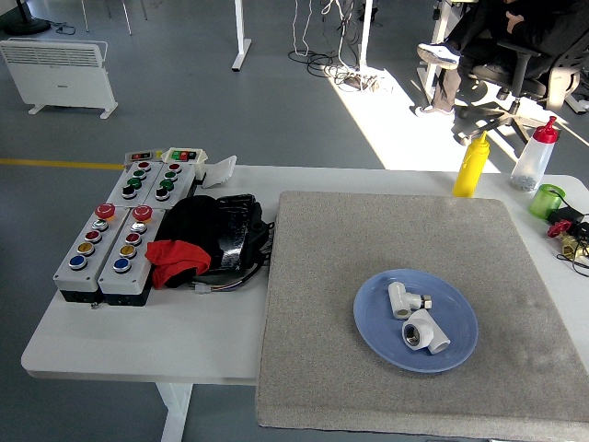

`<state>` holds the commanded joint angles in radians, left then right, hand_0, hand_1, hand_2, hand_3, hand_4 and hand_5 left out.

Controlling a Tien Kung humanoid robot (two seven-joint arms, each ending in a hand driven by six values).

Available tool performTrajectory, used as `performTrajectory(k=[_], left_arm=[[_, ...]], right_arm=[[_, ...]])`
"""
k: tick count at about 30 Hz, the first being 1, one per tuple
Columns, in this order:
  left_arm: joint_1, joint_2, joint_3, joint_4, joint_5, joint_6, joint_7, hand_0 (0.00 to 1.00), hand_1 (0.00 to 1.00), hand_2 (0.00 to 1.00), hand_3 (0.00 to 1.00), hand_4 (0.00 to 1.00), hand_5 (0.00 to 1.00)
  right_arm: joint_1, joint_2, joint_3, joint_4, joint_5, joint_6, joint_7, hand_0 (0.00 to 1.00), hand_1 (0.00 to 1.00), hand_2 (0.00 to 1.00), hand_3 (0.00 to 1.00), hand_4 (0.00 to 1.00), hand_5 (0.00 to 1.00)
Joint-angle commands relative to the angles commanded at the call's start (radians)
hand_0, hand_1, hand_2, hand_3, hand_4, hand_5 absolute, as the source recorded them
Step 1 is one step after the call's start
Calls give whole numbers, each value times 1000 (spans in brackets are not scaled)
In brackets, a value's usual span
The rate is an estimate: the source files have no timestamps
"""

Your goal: Pick pipe place plate twice

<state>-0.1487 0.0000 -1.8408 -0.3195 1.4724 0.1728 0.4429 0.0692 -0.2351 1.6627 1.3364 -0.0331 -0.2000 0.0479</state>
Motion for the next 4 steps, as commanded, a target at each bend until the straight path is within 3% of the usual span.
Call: performTrajectory(k=[4], left_arm=[[-9, 0, 8, -4, 32, -16, 27, 685, 688, 766, 682, 384, 998]], right_arm=[[-2, 0, 0, -1, 0, -1, 0, 728, 632, 638, 623, 450, 451]])
